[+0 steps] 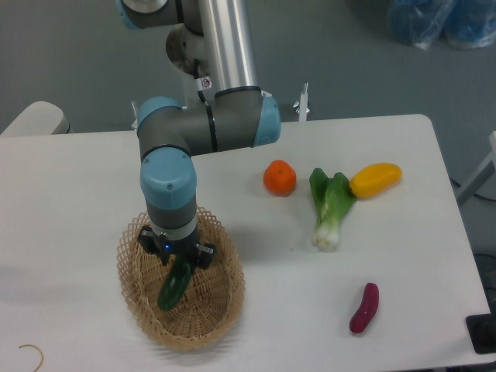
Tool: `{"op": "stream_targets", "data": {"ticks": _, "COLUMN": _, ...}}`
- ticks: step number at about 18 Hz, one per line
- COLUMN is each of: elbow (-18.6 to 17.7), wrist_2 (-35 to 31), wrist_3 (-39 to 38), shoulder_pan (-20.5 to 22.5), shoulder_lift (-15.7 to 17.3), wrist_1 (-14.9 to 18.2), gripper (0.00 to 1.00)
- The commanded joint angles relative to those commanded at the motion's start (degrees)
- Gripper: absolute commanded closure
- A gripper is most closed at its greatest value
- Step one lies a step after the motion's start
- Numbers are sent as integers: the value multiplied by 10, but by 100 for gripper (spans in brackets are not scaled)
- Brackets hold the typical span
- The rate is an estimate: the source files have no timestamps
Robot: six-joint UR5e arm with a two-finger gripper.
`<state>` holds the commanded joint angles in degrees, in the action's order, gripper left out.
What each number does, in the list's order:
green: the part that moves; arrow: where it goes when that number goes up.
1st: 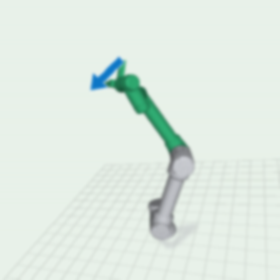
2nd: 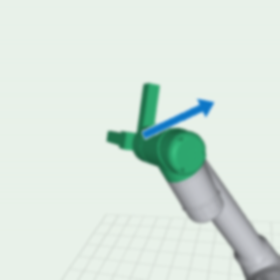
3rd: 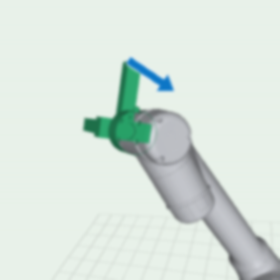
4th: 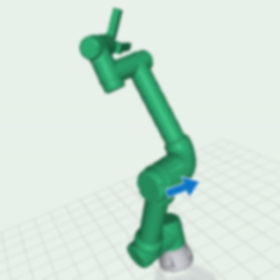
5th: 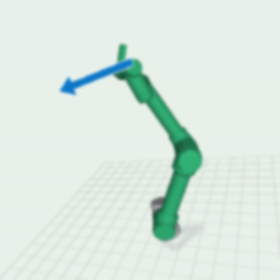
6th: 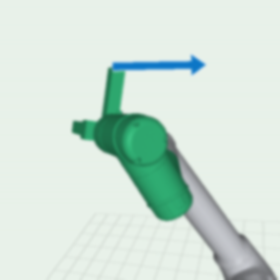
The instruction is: Place the cucumber in the basket
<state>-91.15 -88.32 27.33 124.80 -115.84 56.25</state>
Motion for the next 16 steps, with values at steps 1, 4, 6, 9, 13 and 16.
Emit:
{"op": "stream_targets", "data": {"ticks": 1, "elbow": 7, "wrist_2": -10, "wrist_3": 2, "shoulder_pan": 0, "shoulder_lift": 1, "wrist_1": 0, "gripper": 0}}
{"op": "stream_targets", "data": {"ticks": 4, "elbow": 26, "wrist_2": -44, "wrist_3": 21, "shoulder_pan": 3, "shoulder_lift": 2, "wrist_1": 3, "gripper": 0}}
{"op": "stream_targets", "data": {"ticks": 6, "elbow": 46, "wrist_2": -48, "wrist_3": 31, "shoulder_pan": 17, "shoulder_lift": 4, "wrist_1": 4, "gripper": 0}}
{"op": "stream_targets", "data": {"ticks": 9, "elbow": 57, "wrist_2": -51, "wrist_3": 72, "shoulder_pan": 49, "shoulder_lift": 20, "wrist_1": 3, "gripper": 0}}
{"op": "stream_targets", "data": {"ticks": 13, "elbow": 55, "wrist_2": -72, "wrist_3": 179, "shoulder_pan": 114, "shoulder_lift": 57, "wrist_1": 16, "gripper": 0}}
{"op": "stream_targets", "data": {"ticks": 16, "elbow": 54, "wrist_2": -72, "wrist_3": 280, "shoulder_pan": 162, "shoulder_lift": 75, "wrist_1": 50, "gripper": 0}}
